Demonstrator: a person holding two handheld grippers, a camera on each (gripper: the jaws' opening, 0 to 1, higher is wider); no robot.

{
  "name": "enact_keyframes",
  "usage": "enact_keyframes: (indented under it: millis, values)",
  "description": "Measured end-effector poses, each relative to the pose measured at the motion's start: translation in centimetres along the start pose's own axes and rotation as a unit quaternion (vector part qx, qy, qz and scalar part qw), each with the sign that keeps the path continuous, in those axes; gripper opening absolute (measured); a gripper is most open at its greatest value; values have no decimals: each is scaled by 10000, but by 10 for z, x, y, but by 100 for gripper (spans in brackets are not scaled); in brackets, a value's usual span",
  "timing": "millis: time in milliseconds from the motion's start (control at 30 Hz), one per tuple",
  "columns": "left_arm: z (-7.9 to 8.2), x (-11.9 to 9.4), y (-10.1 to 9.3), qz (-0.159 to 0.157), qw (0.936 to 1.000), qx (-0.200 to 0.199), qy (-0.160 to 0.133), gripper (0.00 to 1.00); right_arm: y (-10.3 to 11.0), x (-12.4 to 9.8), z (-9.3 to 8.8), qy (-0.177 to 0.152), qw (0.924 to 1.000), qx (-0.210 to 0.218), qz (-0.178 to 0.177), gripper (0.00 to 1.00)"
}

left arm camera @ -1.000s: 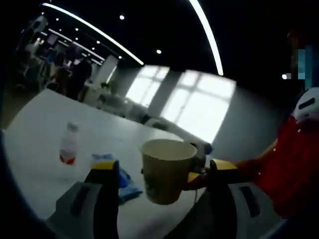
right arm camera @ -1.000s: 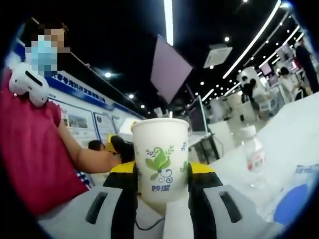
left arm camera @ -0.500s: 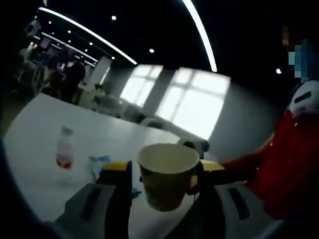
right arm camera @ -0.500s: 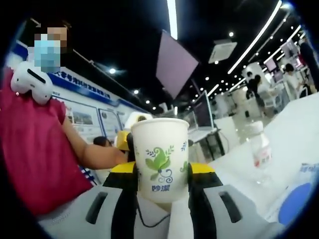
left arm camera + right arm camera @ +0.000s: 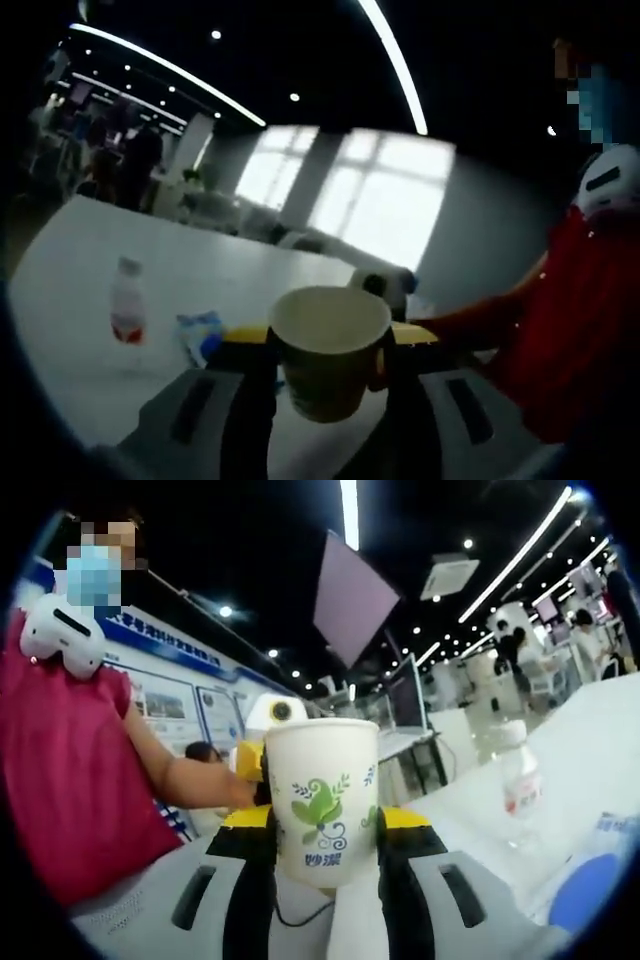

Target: Arrange the tabletop items into an orderly group along one side of the table until the central work area is clear of visible clutter.

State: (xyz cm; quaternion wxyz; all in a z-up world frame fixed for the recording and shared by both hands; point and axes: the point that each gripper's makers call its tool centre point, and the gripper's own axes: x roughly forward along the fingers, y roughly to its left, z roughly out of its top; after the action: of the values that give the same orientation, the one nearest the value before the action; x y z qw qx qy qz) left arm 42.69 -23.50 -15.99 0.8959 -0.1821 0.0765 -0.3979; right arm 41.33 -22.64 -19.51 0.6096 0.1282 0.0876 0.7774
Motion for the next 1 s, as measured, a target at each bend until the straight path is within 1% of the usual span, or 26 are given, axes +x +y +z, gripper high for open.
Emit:
enact_keyframes:
  millis: [133, 267, 300, 367, 400, 567, 600, 633, 667, 733, 767, 800, 833, 900, 1000]
  values:
    - [-2, 1, 0, 16, 9998, 171, 82, 39, -2, -1, -1, 181, 9997, -151, -64, 39]
    - [-5, 2, 5, 123, 9991, 363, 189, 39, -8, -3, -9, 514, 9978, -330, -265, 38]
    - [-5, 2, 7, 166, 9988, 402, 201, 39, -13, -6, -16, 735, 9959, -368, -388, 38]
    - [-5, 3, 9, 212, 9987, 416, 192, 39, -16, -8, -23, 959, 9926, -571, -469, 37]
    - [-6, 3, 13, 304, 9982, 483, 205, 39, -20, -11, -30, 1149, 9894, -651, -603, 38]
    - [-15, 7, 22, 574, 9930, 908, 491, 39, -37, -21, -49, 1640, 9777, -736, -1082, 39]
    - [-16, 8, 23, 605, 9923, 950, 516, 39, -38, -22, -49, 1649, 9771, -730, -1126, 39]
    - [-20, 9, 27, 702, 9903, 1037, 600, 39, -42, -23, -51, 1693, 9750, -793, -1205, 39]
    - [-21, 10, 29, 752, 9894, 1083, 616, 39, -46, -27, -55, 1829, 9708, -766, -1353, 40]
    - [-24, 11, 34, 837, 9882, 1103, 658, 39, -48, -28, -55, 1835, 9700, -780, -1390, 41]
    - [-25, 12, 38, 897, 9874, 1124, 661, 39, -52, -33, -60, 1973, 9657, -730, -1525, 41]
    - [-26, 12, 40, 948, 9867, 1131, 682, 39, -53, -35, -62, 2045, 9634, -726, -1574, 41]
    - [-28, 13, 43, 1004, 9858, 1148, 703, 39, -54, -36, -63, 2093, 9616, -819, -1577, 42]
    - [-32, 14, 51, 1124, 9836, 1188, 759, 39, -53, -38, -64, 2137, 9599, -852, -1601, 43]
    - [-38, 16, 61, 1250, 9823, 1150, 791, 39, -51, -40, -64, 2141, 9598, -813, -1620, 45]
